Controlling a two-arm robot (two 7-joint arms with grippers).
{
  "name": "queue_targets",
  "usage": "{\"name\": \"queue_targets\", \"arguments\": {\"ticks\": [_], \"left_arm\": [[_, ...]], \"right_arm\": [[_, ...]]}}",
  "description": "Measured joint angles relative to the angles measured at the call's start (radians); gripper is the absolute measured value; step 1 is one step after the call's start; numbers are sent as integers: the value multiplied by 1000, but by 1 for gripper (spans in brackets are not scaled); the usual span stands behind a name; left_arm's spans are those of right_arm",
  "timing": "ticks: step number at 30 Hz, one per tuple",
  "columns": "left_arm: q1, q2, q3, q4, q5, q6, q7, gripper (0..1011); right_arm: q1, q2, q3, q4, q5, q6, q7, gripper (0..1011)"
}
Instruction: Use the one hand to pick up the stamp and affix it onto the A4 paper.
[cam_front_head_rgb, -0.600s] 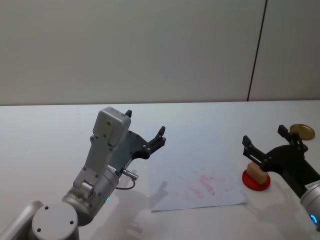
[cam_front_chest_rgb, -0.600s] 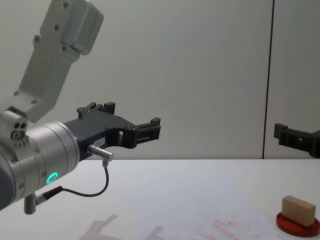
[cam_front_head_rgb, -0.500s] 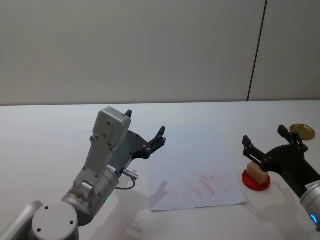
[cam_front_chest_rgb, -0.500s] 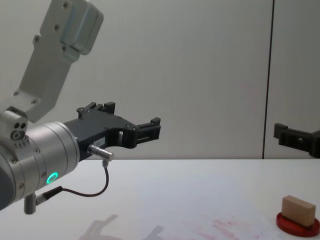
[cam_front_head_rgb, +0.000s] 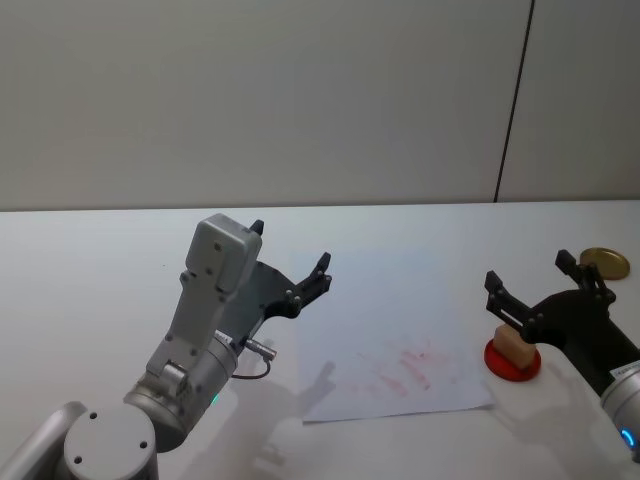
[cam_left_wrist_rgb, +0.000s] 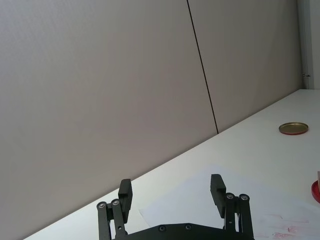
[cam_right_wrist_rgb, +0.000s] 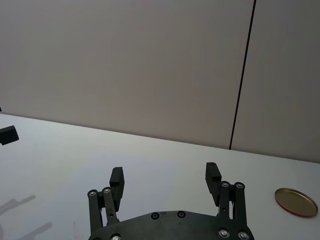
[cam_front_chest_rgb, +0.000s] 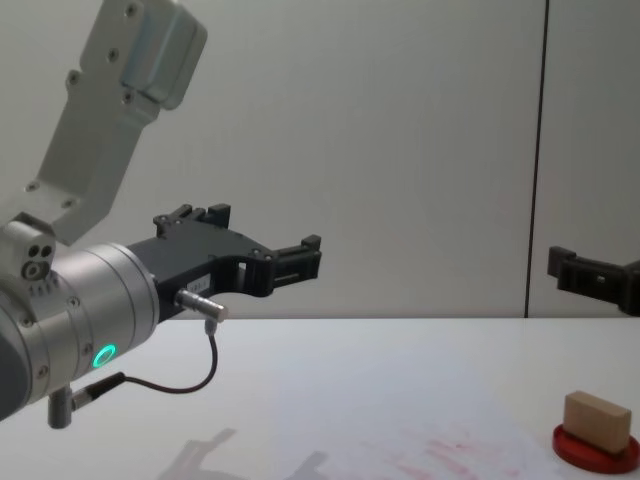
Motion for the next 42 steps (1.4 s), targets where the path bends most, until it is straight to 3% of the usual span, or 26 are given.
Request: {"name": "queue_targets", "arguments": {"ticks": [13, 32, 42], "left_arm": [[0, 0, 0, 0, 0, 0, 0, 993], [0, 0, 0, 0, 0, 0, 0, 993], [0, 0, 0, 0, 0, 0, 0, 993]], "right_arm": [[11, 10, 12, 23, 16, 35, 33, 1001], [70, 62, 46, 139, 29, 140, 220, 1001], [94, 73, 50, 185, 16, 179, 285, 1001]]}}
